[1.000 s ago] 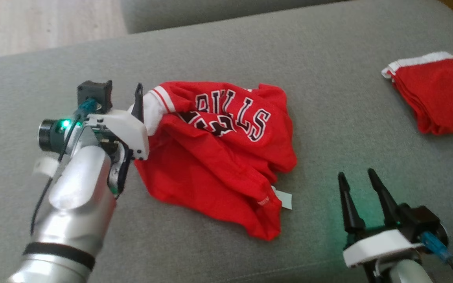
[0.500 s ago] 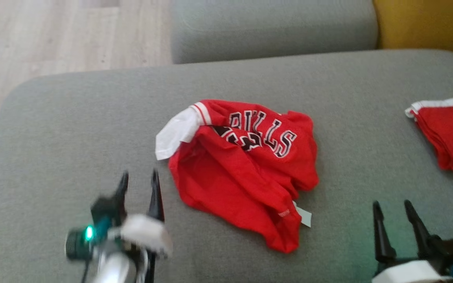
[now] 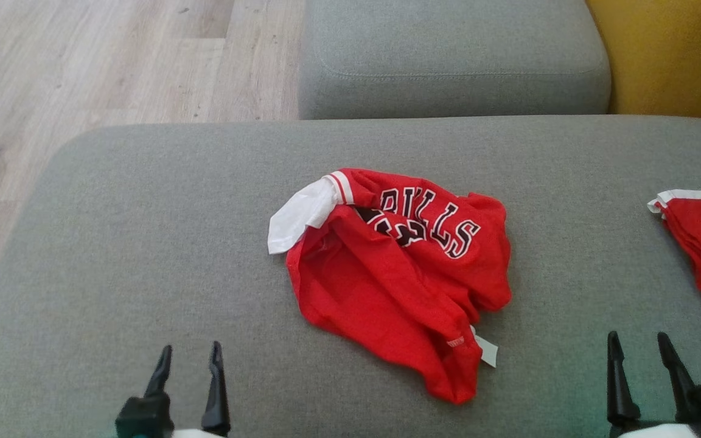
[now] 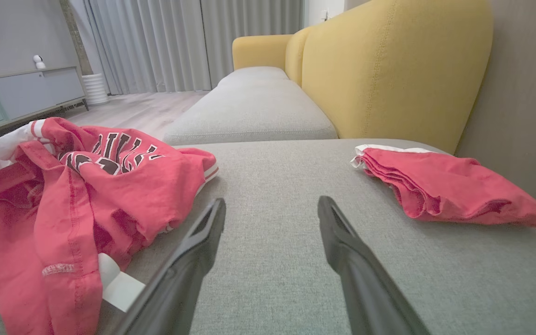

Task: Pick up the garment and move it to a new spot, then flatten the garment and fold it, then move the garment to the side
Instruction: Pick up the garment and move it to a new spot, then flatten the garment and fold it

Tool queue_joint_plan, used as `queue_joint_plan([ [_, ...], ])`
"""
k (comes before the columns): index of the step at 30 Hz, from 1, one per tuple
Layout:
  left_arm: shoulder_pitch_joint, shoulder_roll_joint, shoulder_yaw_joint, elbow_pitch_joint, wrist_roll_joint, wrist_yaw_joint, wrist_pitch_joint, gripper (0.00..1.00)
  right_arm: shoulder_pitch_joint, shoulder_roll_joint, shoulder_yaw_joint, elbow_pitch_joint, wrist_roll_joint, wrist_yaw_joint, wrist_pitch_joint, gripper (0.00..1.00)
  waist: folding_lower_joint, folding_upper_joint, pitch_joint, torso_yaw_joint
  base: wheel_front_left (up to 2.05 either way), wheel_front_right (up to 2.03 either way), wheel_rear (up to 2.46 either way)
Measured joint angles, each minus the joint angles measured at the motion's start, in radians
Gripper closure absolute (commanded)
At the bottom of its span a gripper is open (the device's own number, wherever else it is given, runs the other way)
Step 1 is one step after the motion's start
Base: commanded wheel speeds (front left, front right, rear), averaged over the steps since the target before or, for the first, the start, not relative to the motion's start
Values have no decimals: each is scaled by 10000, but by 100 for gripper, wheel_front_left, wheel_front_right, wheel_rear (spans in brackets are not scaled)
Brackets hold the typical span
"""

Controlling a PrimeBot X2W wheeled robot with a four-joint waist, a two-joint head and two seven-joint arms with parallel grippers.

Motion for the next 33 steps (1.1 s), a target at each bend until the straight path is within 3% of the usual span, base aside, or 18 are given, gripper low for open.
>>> queue_joint_plan([
  [13,401,-330,646,42,332,-792,0,0,58,6,134,96,-23,0,0,0,0,0,-77,139,0,0,0],
  [26,536,-606,989,96,495,-1058,0,0,54,6,293,167,-19,0,0,0,0,0,6,131,0,0,0],
  [33,373,-744,407,109,564,-1521,10,0,17,6,491,165,-21,0,0,0,0,0,138,-168,0,0,0],
])
